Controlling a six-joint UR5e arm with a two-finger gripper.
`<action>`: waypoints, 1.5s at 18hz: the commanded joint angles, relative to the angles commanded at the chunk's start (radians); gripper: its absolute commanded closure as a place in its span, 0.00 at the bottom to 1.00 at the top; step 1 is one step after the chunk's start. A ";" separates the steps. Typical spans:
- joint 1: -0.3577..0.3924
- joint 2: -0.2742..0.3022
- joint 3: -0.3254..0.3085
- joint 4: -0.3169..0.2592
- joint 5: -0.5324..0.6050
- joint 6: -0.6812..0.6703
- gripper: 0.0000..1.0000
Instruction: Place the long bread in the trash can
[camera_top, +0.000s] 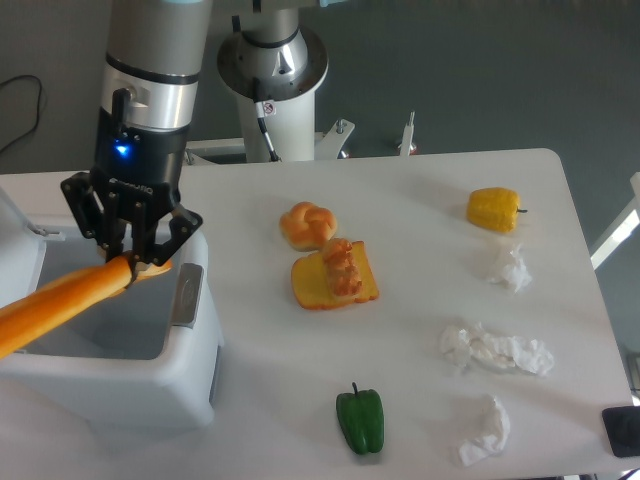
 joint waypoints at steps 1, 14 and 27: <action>0.000 -0.005 -0.009 0.015 0.000 0.003 0.95; -0.012 -0.038 -0.039 0.028 -0.006 0.222 0.26; 0.024 -0.029 -0.020 0.026 -0.012 0.222 0.00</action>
